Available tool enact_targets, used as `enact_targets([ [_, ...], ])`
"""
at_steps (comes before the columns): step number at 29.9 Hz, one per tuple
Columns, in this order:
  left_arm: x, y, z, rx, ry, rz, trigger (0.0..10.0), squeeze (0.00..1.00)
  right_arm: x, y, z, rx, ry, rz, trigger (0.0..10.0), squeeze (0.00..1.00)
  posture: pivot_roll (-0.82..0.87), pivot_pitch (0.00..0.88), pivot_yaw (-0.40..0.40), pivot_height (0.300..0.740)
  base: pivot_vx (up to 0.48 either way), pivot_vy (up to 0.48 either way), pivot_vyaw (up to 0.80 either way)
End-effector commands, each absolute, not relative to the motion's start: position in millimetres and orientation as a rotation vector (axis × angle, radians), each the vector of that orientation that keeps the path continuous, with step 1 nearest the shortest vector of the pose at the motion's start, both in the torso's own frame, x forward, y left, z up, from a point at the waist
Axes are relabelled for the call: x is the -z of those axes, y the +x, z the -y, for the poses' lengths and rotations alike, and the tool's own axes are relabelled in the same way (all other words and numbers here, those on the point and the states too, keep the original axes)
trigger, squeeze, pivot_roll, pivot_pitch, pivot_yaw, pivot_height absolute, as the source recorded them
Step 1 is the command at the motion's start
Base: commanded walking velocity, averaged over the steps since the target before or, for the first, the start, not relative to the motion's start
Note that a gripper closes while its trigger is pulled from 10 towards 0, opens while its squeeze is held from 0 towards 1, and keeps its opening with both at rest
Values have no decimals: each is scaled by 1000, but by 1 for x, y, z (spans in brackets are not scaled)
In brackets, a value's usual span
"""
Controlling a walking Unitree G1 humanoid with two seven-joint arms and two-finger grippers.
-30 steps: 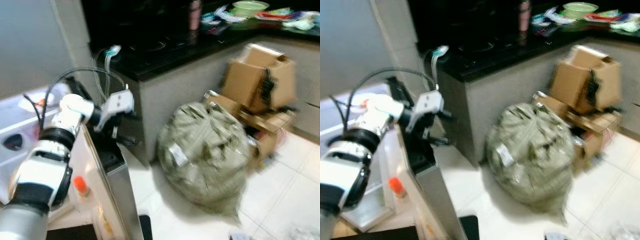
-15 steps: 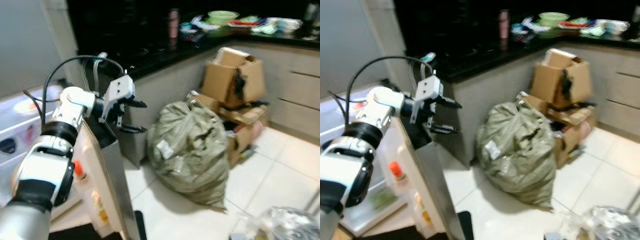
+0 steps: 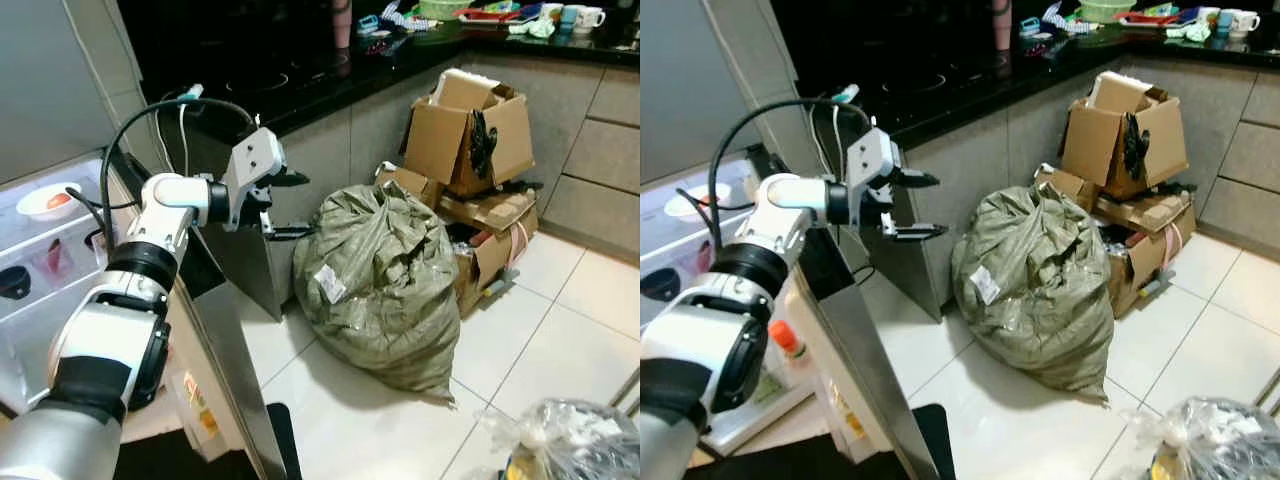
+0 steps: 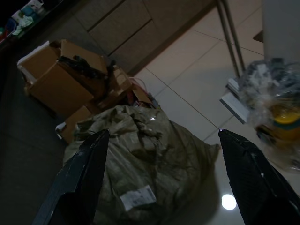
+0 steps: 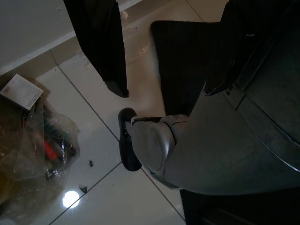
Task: Restocking fridge
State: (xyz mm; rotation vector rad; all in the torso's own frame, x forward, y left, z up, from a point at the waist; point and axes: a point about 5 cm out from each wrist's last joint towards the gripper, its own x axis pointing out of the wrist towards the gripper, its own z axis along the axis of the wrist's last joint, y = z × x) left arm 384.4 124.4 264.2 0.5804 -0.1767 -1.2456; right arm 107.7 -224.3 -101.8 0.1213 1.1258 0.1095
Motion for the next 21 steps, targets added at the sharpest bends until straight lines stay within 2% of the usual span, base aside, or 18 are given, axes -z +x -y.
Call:
enact_targets([
  [1,-263,384,-122,1247,564,197,10000,0,102,109,219,-130,121,-1118,10000,0,-187,31,71,740,0,0,0],
  [6,-257,380,-114,1280,556,221,10000,0,102,110,218,-129,122,-1117,10000,0,-186,30,68,740,0,0,0],
  [14,-250,369,-117,1445,788,148,10000,0,101,113,219,-134,115,-1116,10000,0,-183,23,63,740,0,0,0],
  [21,-265,369,-123,1433,920,144,10000,0,101,115,219,-136,112,-1113,10000,0,-180,21,64,740,0,0,0],
])
